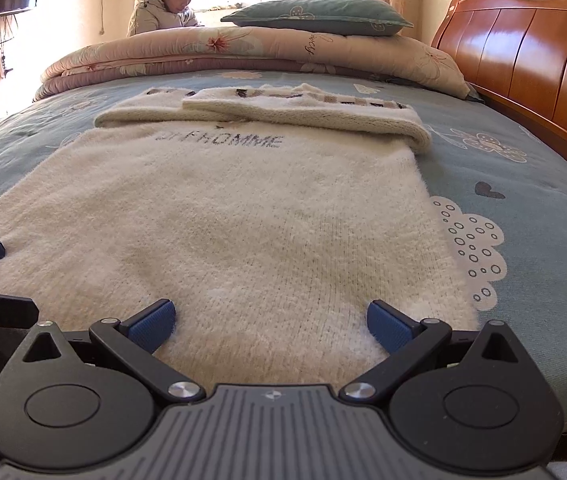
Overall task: Fold clothes
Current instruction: 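Move both open grippers toward the sweater hem edge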
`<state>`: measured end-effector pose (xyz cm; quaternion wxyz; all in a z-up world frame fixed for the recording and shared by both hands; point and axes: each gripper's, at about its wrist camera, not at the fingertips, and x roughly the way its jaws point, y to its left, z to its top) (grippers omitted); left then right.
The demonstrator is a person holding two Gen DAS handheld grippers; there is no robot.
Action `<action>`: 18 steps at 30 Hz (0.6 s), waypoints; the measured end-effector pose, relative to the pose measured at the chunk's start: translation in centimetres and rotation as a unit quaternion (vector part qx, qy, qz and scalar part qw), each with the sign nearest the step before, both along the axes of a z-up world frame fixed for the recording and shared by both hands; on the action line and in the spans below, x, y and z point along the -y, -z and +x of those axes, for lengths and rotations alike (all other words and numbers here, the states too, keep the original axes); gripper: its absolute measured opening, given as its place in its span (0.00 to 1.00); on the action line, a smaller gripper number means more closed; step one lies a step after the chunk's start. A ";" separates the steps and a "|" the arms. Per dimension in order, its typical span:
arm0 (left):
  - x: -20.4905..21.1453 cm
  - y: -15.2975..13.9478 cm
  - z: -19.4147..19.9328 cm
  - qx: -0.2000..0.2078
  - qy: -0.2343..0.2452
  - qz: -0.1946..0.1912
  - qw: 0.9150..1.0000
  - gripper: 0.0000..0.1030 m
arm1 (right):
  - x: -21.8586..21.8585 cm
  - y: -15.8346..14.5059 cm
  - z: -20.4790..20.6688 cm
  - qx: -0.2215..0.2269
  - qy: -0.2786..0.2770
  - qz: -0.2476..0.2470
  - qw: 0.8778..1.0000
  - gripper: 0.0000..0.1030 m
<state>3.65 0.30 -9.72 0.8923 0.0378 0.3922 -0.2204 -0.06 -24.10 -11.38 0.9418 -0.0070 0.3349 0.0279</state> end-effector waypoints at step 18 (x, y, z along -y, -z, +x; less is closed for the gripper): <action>-4.2 0.0 2.0 -0.025 -0.054 -0.033 0.998 0.99 | -1.6 -2.0 3.8 0.029 0.031 0.008 0.999 1.00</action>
